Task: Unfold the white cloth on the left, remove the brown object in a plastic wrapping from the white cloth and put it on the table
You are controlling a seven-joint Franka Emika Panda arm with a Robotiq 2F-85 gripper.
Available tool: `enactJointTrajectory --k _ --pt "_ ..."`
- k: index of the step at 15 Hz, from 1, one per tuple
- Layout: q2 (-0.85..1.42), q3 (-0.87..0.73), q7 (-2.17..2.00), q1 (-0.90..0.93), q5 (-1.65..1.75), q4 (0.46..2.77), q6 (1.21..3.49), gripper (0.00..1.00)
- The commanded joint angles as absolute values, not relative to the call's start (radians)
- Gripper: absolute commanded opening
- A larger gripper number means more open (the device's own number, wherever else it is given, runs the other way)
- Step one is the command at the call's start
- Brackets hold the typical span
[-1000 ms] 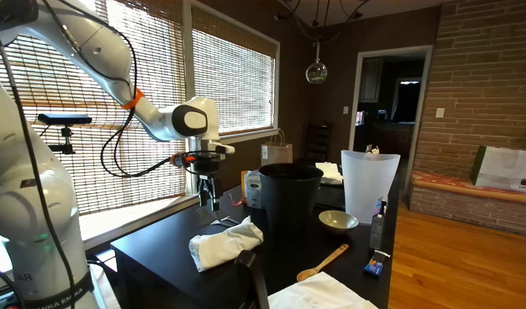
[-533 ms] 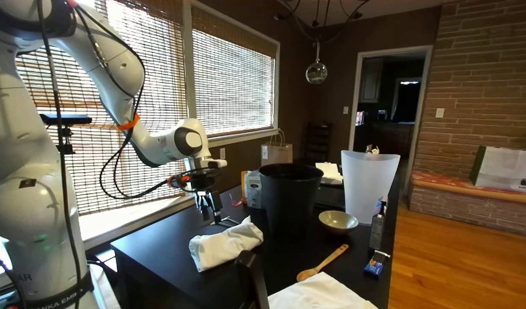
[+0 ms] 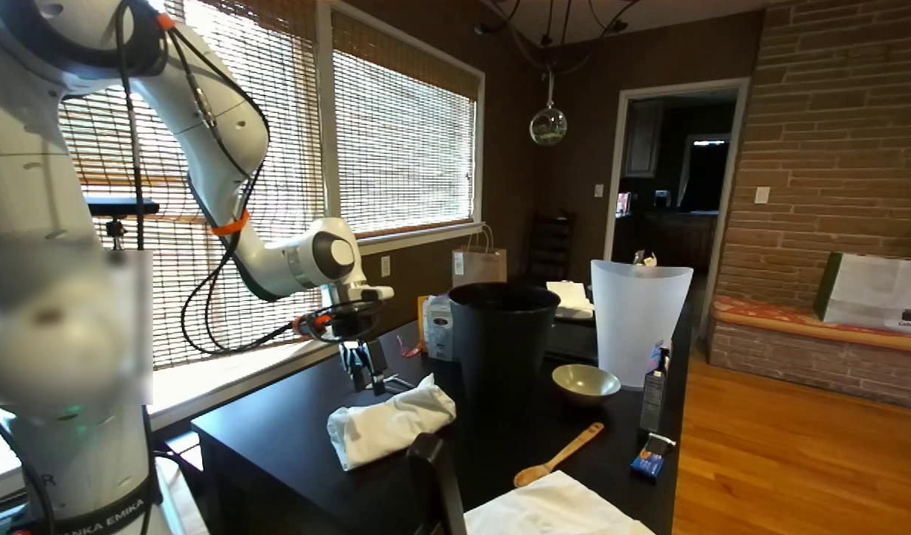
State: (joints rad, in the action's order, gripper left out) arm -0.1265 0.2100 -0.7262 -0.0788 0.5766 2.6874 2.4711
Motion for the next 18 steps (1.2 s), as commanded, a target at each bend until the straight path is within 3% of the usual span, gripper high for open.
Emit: enactJointTrajectory --k 1,15,16,17,18 --pt "-0.076 0.179 -0.795 -0.046 0.588 2.659 2.493 1.0" --pt "0.245 0.05 -1.205 0.096 0.835 2.455 2.62 1.0" --pt "0.265 0.069 -1.224 0.078 0.847 2.44 2.625 0.91" --pt "0.281 0.062 -1.236 0.086 0.854 2.428 2.63 0.72" --pt "0.294 0.063 -1.246 0.088 0.858 2.417 2.633 0.66"
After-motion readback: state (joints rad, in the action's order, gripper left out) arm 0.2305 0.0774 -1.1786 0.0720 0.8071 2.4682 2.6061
